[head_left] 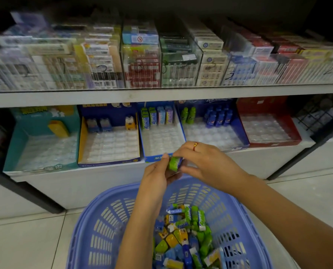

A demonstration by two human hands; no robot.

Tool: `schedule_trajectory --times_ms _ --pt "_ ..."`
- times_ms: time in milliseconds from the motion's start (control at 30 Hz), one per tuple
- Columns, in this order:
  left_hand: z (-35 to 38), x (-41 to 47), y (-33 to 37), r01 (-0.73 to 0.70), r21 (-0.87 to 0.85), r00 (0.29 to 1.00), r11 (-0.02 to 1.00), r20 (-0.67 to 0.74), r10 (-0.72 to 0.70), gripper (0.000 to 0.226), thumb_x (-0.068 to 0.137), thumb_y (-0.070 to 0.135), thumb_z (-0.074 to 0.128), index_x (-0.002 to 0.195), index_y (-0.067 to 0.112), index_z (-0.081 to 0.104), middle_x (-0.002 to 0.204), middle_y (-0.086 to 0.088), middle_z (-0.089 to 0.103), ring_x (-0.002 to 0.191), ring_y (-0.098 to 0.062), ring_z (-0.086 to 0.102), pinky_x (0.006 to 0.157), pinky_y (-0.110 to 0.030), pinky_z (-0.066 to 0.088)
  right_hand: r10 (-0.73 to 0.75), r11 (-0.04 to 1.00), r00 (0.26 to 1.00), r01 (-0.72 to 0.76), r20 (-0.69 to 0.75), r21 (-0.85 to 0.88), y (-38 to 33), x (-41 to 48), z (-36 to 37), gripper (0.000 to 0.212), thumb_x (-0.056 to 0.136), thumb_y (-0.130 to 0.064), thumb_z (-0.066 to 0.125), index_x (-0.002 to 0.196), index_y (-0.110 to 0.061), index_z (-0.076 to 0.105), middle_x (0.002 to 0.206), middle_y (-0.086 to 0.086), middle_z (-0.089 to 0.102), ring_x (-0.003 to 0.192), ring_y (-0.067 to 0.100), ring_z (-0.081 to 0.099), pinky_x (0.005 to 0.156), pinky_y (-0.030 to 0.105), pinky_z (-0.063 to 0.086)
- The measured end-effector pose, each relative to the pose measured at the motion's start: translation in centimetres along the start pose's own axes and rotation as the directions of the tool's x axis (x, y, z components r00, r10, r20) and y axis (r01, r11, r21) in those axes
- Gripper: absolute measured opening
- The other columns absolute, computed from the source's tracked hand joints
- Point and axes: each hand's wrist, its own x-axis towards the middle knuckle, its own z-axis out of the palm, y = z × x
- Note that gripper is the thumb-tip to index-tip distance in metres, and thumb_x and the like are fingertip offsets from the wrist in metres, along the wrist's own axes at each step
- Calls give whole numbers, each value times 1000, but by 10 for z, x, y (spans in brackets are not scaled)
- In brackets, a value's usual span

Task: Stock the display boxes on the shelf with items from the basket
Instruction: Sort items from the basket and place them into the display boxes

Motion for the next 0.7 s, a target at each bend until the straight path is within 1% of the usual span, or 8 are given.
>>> schedule_trajectory --times_ms 67,133,167,233,300,400,500,700 --pt "1 1 0 -28 7 999 1000 26 28 40 98 41 37 95 23 72 95 4 75 92 -6 70 76 -16 54 26 999 992 -23 -125 25 5 11 0 25 89 -22 60 111 -9 62 97 6 65 82 23 64 68 39 54" --pt "3 1 -3 -124 198 992 972 44 118 46 92 54 34 119 29 62 117 17 65 104 9 59 82 -5 46 176 973 959 -134 -223 190 15 30 1 25 91 -23 60 112 -9 58 88 2 65 75 18 63 69 31 52" --pt "2 3 -7 -186 384 982 904 45 183 51 90 57 34 130 31 54 128 20 55 114 12 50 89 -2 39 270 939 930 -197 -248 281 21 42 2 28 90 -23 62 115 -10 57 88 2 65 76 15 62 71 24 50" --pt "-2 8 -16 -269 735 944 622 72 323 53 95 49 39 144 26 39 149 14 33 138 1 25 107 -10 22 393 881 886 -287 -245 376 36 69 7 34 90 -21 63 121 -8 57 96 8 67 82 12 60 75 14 43" --pt "-11 16 -24 -260 852 924 454 82 375 55 98 35 46 148 20 29 158 8 17 146 -9 5 116 -21 10 433 852 878 -324 -205 411 49 95 17 35 91 -17 61 123 -6 58 108 14 66 93 18 61 79 14 40" --pt "-26 27 -30 -268 903 890 336 98 446 55 97 24 51 147 14 30 156 0 24 146 -15 13 116 -16 -4 454 857 878 -384 -151 344 63 125 34 33 92 -15 59 123 -4 57 116 15 64 105 27 61 86 22 42" --pt "-29 30 -28 -285 897 873 337 99 477 53 95 21 53 144 12 36 151 -2 33 142 -17 22 112 -9 -8 411 875 897 -340 -160 344 69 136 47 29 90 -10 59 118 -2 56 109 16 65 99 26 62 81 18 41" --pt "-20 26 -29 -253 870 907 424 60 418 58 97 24 50 149 13 26 156 1 23 146 -16 11 120 -28 15 356 892 914 -271 -193 361 76 138 63 27 88 -6 62 115 -3 58 104 15 66 93 22 63 79 22 46"
